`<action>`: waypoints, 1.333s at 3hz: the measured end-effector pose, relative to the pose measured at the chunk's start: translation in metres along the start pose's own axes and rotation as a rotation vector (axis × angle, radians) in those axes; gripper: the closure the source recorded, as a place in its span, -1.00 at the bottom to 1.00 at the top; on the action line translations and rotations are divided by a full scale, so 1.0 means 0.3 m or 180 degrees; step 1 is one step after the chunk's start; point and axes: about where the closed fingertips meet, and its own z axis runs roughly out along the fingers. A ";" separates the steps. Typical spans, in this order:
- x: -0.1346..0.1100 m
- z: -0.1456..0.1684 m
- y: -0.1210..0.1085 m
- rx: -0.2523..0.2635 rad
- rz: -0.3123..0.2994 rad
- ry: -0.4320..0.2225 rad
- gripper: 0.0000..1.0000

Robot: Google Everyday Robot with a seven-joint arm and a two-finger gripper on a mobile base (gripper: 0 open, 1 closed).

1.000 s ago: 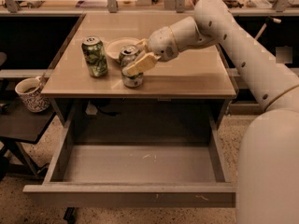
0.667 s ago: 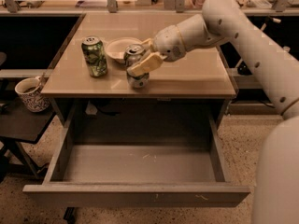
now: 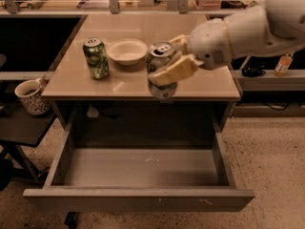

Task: Place 7up can into top drawer

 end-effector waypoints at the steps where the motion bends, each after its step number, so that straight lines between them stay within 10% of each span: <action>1: 0.083 -0.093 0.188 0.0134 0.0288 0.0025 1.00; 3: 0.226 -0.073 0.210 0.0357 0.0265 0.0181 1.00; 4: 0.455 0.071 0.183 0.0482 0.0280 0.0184 1.00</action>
Offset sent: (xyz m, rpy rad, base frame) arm -0.0516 -0.0257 -0.0123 0.0052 0.0538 -0.0659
